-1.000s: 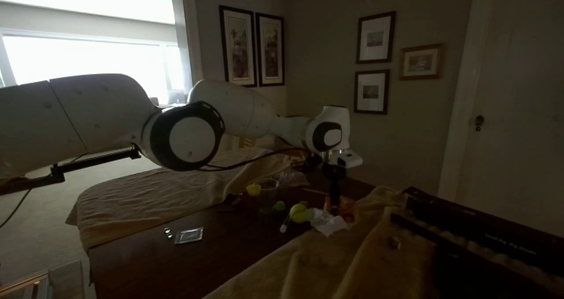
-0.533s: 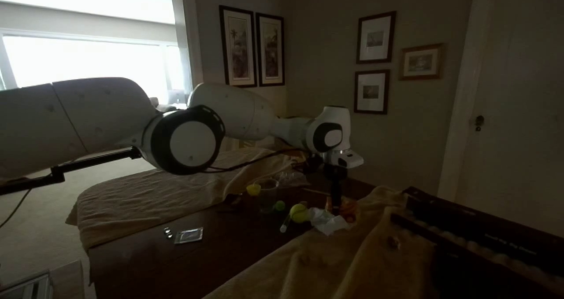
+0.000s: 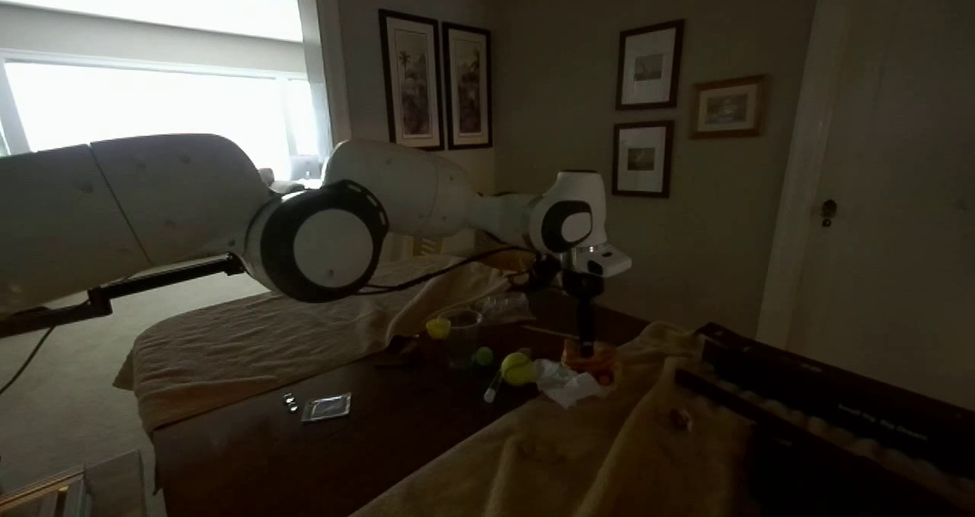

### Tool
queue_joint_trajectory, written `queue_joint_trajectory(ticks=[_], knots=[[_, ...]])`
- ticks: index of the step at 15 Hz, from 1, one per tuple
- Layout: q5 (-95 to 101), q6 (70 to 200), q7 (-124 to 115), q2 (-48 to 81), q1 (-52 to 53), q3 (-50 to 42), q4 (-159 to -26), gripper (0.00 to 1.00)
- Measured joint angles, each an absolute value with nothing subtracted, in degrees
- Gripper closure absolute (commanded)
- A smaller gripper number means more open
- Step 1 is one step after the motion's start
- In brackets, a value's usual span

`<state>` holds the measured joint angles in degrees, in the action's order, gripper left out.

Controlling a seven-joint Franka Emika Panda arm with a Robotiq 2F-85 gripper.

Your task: Move the toy to the left

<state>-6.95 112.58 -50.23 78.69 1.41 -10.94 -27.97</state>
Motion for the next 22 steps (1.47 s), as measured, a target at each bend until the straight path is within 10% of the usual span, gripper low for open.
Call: queue_joint_trajectory(ticks=[22], knots=[[-6.2,112.0,-50.2,79.7,0.5,-6.8,-26.1,0.0]])
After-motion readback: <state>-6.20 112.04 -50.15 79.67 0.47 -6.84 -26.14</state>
